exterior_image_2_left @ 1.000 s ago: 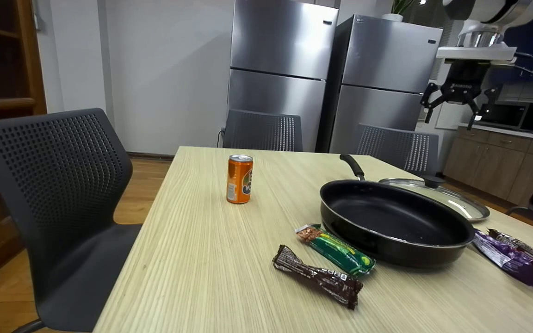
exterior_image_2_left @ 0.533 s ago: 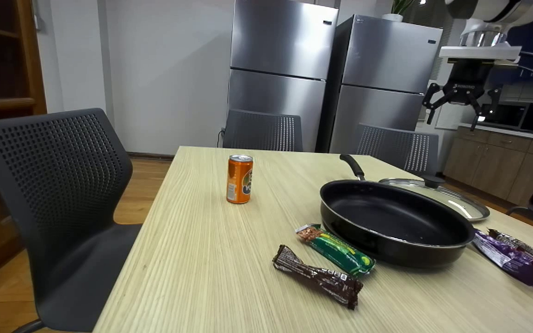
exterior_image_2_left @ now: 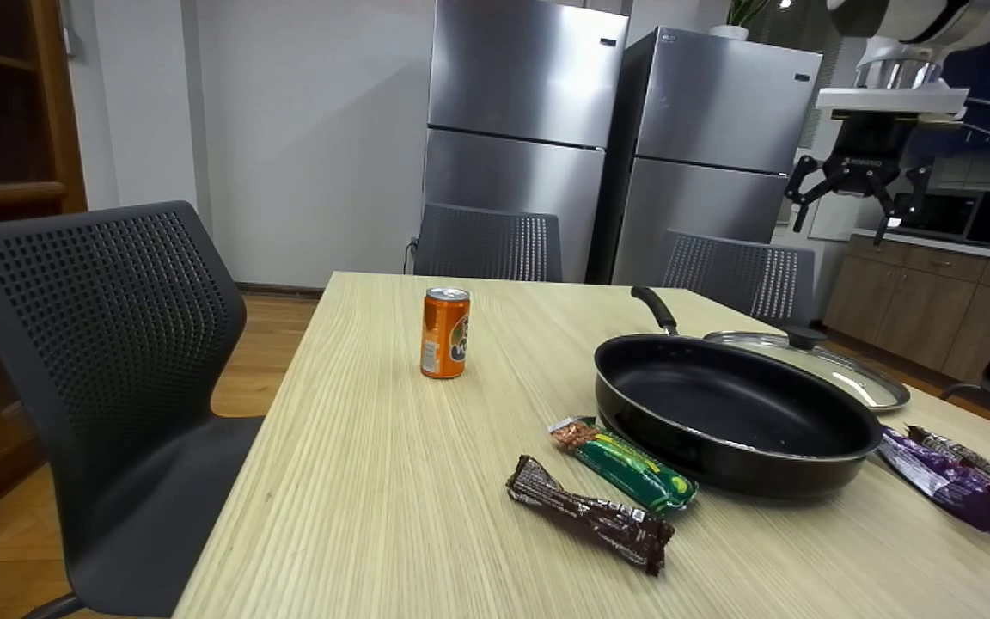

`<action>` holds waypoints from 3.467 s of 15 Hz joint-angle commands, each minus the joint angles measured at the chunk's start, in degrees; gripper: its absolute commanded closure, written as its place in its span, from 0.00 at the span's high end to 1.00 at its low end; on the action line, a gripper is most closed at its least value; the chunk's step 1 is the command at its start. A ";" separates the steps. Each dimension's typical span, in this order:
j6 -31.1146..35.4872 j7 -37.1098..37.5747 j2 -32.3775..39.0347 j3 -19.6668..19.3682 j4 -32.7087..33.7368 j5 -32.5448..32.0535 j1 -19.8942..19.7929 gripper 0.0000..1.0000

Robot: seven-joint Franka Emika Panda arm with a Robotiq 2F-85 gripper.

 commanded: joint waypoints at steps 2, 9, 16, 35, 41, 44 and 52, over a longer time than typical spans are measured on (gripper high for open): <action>6.07 -2.10 -3.93 -0.84 -7.95 -1.01 0.24 1.00; 15.82 -10.48 -9.10 -2.23 -21.86 -5.20 -0.22 1.00; 22.89 -21.10 -17.47 -2.34 -36.78 -9.39 -0.83 1.00; 42.85 -29.55 -10.17 -2.43 -49.70 -18.21 -0.61 1.00; 45.14 -29.25 -8.56 -2.16 -51.49 -17.01 -1.07 1.00; 44.93 -29.14 -8.09 -1.59 -51.34 -15.97 -1.57 1.00; 44.59 -29.06 -7.50 -1.28 -50.38 -15.10 -1.99 0.49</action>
